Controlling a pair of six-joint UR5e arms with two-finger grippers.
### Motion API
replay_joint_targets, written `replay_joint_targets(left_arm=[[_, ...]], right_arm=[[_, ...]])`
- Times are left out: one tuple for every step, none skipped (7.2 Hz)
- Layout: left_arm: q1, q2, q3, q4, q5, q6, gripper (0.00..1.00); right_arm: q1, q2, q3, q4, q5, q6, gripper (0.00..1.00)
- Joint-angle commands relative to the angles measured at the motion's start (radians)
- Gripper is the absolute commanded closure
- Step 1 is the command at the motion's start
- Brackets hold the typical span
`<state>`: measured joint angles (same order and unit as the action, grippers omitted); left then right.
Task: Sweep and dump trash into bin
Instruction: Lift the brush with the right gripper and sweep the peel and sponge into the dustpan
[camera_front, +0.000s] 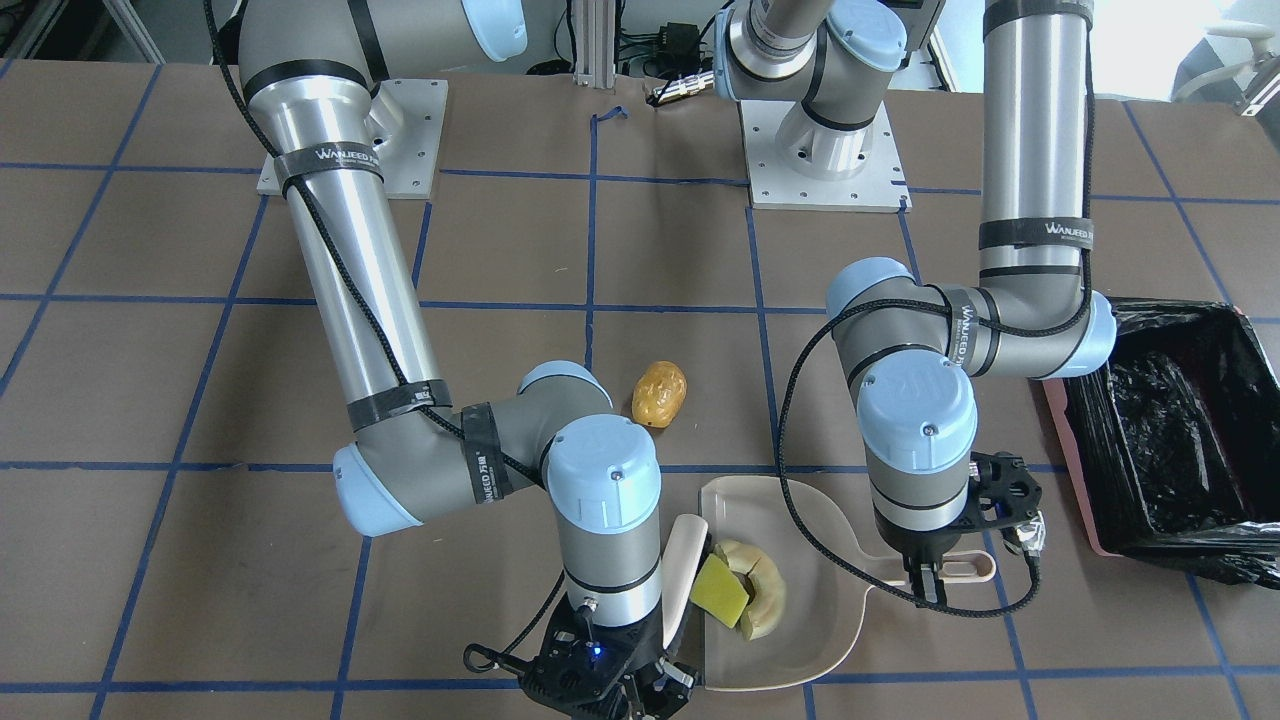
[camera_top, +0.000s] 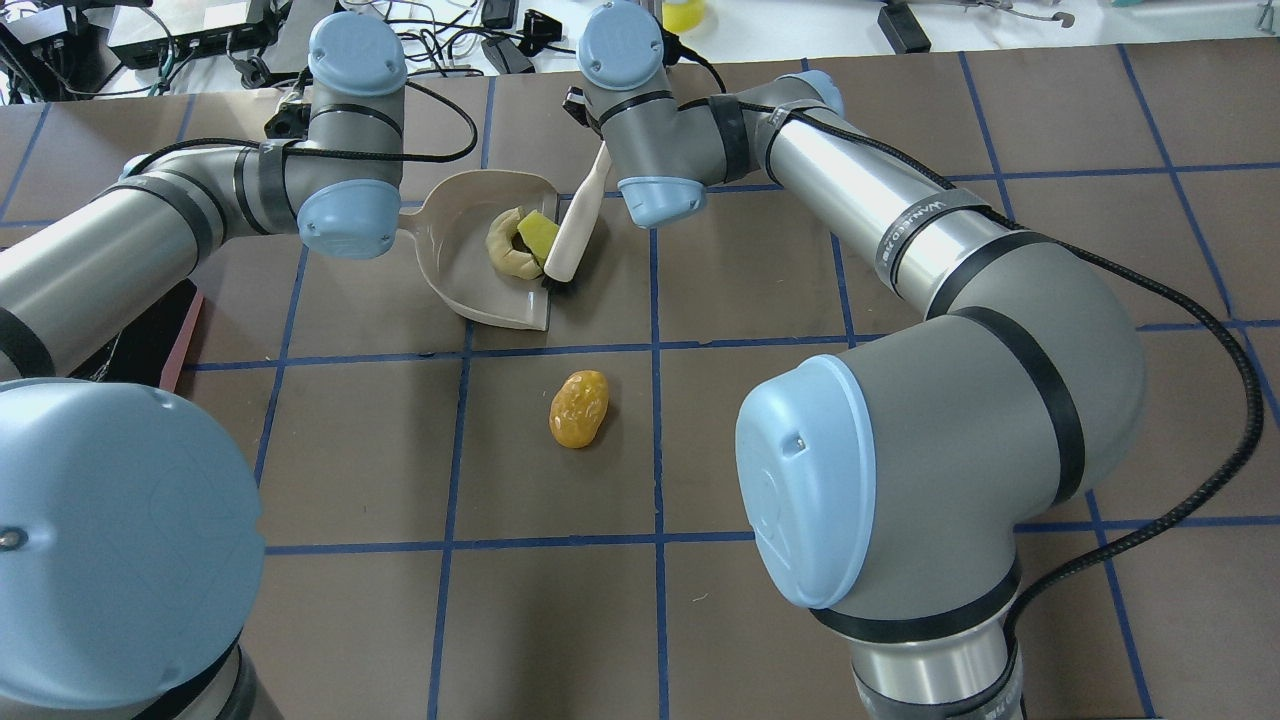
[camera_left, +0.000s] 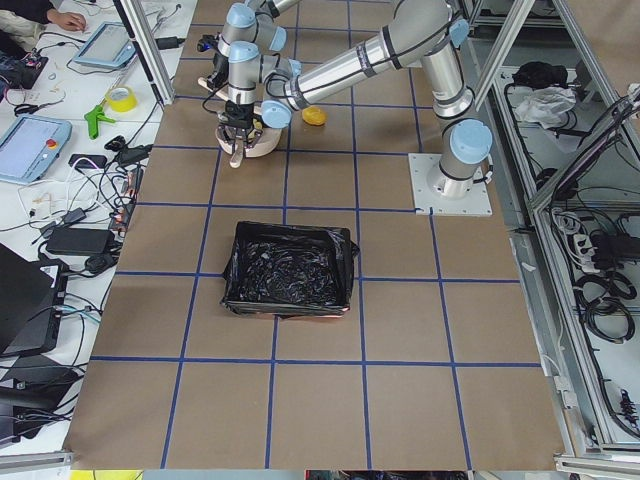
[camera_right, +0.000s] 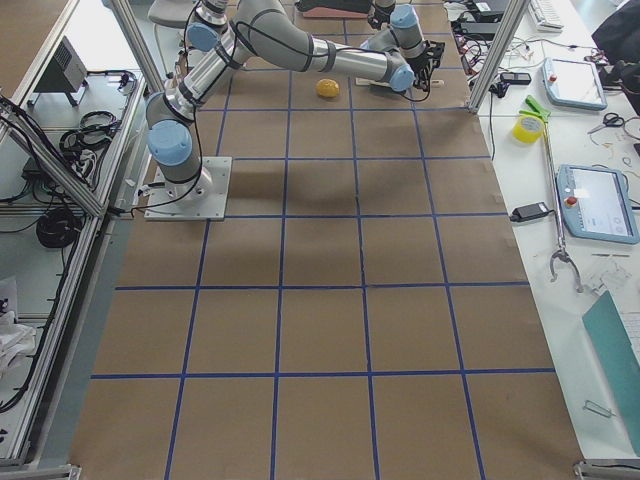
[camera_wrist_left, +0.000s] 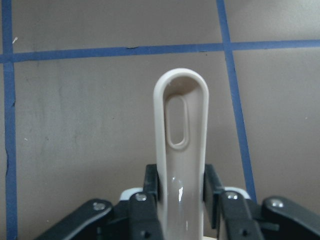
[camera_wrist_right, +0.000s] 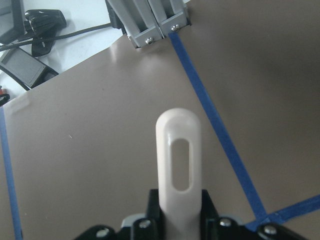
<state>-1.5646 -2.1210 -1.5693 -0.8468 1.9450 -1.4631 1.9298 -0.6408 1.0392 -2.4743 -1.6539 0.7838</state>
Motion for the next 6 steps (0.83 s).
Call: replay_joint_targets(left_arm=[[0.0, 0.0, 0.0, 0.0, -0.001, 0.001, 1.0], [0.0, 0.0, 0.0, 0.0, -0.003, 0.001, 1.0], [0.0, 0.0, 0.0, 0.0, -0.003, 0.001, 1.0], [0.0, 0.0, -0.002, 0.0, -0.003, 0.003, 1.0], [0.0, 0.0, -0.002, 0.0, -0.004, 0.004, 1.0], [0.0, 0.0, -0.003, 0.0, -0.005, 0.004, 1.0]], right_arm=[[0.035, 0.0, -0.004, 0.001, 0.0, 0.093, 0.9], [0.052, 0.0, -0.026, 0.008, 0.002, 0.126, 0.9], [0.054, -0.006, -0.031, 0.044, 0.0, 0.109, 0.89], [0.051, -0.019, -0.021, 0.055, 0.0, 0.044, 0.89], [0.037, -0.026, -0.018, 0.076, 0.002, 0.028, 0.89], [0.029, -0.057, -0.01, 0.159, -0.001, -0.021, 0.89]])
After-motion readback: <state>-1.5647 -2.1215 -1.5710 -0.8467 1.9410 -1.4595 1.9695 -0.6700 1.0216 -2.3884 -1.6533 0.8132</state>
